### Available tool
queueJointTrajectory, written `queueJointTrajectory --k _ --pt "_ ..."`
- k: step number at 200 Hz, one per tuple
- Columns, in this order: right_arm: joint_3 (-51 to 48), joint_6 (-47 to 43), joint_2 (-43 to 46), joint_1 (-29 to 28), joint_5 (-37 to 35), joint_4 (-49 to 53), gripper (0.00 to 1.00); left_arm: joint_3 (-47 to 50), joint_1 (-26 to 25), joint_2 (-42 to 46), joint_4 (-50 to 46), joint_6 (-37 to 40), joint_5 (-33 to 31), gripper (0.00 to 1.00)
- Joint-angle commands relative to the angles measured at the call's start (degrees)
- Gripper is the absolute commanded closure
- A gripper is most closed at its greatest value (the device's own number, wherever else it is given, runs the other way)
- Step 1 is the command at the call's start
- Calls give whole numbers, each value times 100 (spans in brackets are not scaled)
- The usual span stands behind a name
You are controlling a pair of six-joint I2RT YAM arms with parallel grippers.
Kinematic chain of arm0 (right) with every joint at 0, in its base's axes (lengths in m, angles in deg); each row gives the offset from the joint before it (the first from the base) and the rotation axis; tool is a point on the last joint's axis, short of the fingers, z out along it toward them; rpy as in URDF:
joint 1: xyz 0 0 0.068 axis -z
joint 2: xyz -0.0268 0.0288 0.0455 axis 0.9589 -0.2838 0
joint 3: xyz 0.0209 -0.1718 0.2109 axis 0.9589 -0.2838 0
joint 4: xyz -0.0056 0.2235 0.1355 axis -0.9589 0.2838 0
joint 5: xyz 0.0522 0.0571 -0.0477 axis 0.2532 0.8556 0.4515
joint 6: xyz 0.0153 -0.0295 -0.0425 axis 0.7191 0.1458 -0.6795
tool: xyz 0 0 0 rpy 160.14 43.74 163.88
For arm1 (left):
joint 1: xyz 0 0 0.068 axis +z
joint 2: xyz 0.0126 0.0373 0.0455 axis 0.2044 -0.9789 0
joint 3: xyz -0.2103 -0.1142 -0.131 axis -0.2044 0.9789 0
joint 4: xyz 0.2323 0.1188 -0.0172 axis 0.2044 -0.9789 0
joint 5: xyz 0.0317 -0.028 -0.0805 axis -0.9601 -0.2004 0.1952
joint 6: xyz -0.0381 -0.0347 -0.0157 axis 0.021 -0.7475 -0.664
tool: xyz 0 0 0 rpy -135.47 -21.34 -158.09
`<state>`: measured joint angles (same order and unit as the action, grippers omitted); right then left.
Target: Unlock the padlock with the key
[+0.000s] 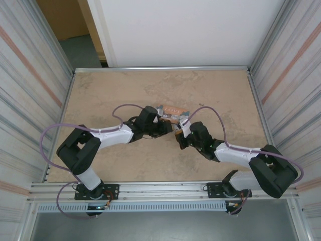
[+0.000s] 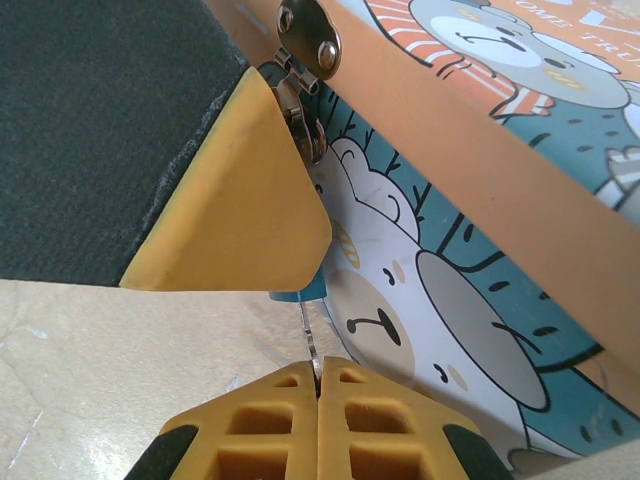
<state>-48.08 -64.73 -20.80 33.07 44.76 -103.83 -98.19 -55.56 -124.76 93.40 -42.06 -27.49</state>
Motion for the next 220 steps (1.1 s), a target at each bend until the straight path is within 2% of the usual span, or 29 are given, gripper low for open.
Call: queueJointTrajectory --k 1,86,220 --pt "203 10 34 54 42 -587 100 -108 -57 247 125 -81 236 100" --pt "523 -28 183 230 637 -719 100 -50 -61 265 240 -221 381 100" --pt "1135 398 -175 293 1176 -1390 100 142 -150 199 529 -423 500 100"
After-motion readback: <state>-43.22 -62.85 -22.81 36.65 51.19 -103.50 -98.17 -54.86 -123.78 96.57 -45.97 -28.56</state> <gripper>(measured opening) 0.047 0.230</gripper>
